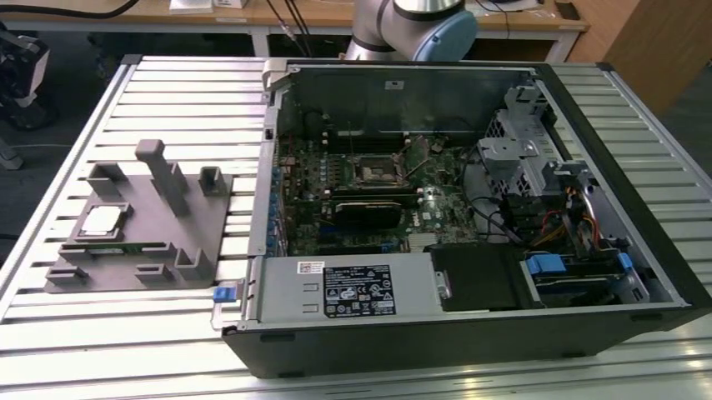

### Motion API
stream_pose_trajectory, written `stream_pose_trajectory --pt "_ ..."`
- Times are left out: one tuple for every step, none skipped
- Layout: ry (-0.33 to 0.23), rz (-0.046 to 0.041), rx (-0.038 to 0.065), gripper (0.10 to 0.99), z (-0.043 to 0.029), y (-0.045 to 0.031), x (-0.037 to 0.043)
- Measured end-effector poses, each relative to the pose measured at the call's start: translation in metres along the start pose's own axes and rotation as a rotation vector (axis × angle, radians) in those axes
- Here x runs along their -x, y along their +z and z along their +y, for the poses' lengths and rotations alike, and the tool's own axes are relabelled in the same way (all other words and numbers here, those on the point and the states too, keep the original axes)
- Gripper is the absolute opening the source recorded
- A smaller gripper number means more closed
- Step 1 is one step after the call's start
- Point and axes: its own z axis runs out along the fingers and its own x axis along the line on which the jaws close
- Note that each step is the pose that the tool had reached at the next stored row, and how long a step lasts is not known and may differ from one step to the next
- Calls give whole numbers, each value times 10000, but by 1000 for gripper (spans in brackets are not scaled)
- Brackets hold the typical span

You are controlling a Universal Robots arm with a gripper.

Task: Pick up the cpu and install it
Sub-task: 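Pick up the cpu and move it towards the insertion slot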

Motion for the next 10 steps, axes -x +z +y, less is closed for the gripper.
stream_pose_trajectory --pt "0 2 0 106 0 1 0" --pt "0 4 -2 106 0 2 0" --pt "1 4 -2 106 0 5 -1" --pt "1 3 -1 106 0 8 -1" --pt "1 4 -2 106 0 10 -1" --pt "0 4 -1 106 -1 14 -1" --pt "1 4 -1 106 -1 17 -1" --pt "1 3 -1 106 -1 21 -1" --pt "1 2 0 106 -1 27 -2" --pt "1 4 -1 106 -2 32 -2"
